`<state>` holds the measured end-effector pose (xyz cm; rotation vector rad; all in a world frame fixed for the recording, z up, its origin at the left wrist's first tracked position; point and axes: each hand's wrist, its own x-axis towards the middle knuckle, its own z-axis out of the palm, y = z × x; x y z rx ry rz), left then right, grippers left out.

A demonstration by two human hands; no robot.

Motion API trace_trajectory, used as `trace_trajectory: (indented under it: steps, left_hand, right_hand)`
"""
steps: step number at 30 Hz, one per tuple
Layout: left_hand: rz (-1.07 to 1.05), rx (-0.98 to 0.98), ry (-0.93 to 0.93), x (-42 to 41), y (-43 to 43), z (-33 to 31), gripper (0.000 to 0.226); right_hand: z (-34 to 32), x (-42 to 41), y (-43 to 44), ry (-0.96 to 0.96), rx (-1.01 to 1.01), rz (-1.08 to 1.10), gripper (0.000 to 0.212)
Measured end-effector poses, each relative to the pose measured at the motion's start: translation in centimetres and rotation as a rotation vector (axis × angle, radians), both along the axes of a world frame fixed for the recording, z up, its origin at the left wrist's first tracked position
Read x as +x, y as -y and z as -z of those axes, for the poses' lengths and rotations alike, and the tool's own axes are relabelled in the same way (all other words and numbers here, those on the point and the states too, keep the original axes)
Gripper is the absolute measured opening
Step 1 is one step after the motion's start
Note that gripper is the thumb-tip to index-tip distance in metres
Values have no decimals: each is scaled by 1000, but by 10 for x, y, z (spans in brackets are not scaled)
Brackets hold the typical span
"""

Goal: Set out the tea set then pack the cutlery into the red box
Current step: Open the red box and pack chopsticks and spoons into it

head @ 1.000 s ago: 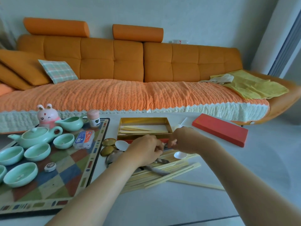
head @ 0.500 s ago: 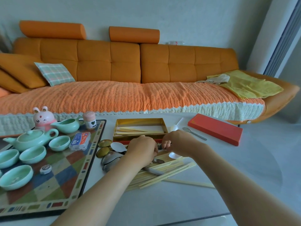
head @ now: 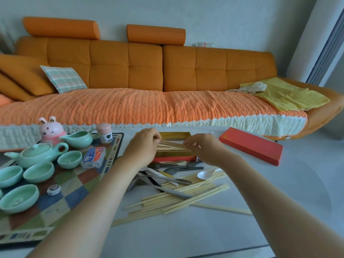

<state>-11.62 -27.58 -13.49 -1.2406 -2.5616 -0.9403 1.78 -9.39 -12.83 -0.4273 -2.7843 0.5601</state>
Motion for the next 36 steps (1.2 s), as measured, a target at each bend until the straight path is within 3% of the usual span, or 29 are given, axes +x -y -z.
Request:
trace_trajectory:
  steps: [3,7,10,15,23,30,36]
  left_hand:
    - [-80,64,-106,-20,10,5,11]
    - [-92,-84,-215,-31,15,13,34]
    - [13,-211,-203,-33,14,22,44]
    - [102,-421,-149,-36,13,34,50]
    - [49,-523,-113,-37,9,31,54]
    - [92,-425,-187,-29,6,32,52]
    - [129,-264,-288,-8,5,20,34]
  right_hand:
    - [-1,-18,5,-96,5,33,30]
    - [4,-49,6,-56,128,107,42]
    - [9,-66,7,35,152,123,52]
    - [17,-83,9,154,148,84,51]
    - [14,-79,11,111,17,65,45]
    - [15,-60,24,199,-5,-24,39]
    - [4,-35,19,-83,-10,-33,32]
